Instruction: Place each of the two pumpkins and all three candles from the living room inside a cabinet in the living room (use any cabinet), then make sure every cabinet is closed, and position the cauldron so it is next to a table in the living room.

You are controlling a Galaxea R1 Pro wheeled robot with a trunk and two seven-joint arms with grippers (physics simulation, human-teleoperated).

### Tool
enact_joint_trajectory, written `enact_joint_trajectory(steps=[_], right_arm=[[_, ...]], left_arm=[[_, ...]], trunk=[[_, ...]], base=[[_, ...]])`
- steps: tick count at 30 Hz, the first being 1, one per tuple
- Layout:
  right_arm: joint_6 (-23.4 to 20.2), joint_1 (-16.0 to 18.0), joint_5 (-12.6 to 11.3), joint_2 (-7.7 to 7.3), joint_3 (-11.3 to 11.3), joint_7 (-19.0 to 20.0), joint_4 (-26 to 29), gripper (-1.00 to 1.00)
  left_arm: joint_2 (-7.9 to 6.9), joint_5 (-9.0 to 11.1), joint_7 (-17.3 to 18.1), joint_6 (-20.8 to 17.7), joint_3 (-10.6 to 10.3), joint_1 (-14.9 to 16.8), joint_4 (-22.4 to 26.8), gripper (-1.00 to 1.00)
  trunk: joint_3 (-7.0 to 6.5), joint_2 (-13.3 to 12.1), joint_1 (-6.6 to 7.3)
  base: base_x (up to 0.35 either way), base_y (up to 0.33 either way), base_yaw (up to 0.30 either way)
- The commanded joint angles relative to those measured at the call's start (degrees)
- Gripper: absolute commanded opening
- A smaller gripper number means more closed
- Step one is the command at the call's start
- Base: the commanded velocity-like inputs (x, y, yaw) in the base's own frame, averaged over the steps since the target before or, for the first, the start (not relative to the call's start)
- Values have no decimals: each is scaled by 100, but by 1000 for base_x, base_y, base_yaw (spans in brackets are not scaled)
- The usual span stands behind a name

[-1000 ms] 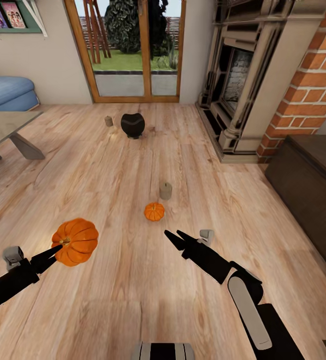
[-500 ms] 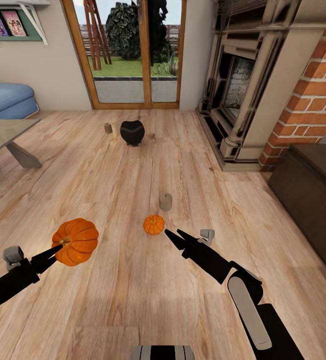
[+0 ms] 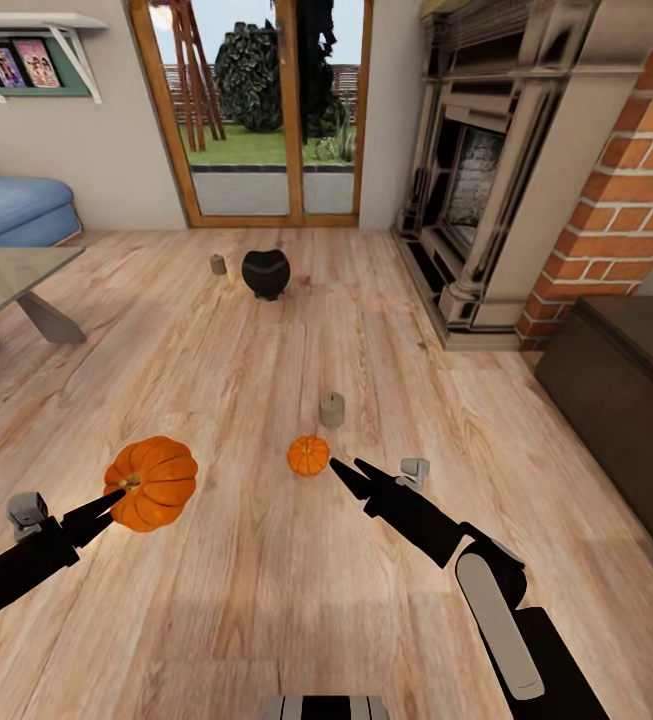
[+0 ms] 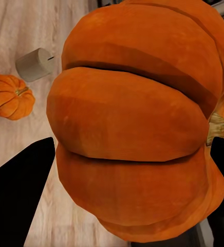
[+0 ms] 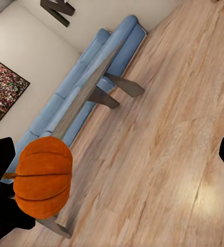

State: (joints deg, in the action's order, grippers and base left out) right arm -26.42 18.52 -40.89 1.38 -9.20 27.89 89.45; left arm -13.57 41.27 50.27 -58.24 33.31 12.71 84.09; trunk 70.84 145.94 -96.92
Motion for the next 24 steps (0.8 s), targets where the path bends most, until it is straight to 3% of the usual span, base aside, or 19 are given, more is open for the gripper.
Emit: enact_joint_trajectory(steps=[1,24], right_arm=[[-47,2,-50,3,6,-3,2,100],[-47,2,-59,3,6,-3,2,100]], left_arm=[[0,-21,18,-13,5,3,0,-100],[2,-22,18,-12,2,3,-2,-100]], trunk=[[-5,2,1],[-206,2,1]], base=[[0,0,0],[0,0,0]])
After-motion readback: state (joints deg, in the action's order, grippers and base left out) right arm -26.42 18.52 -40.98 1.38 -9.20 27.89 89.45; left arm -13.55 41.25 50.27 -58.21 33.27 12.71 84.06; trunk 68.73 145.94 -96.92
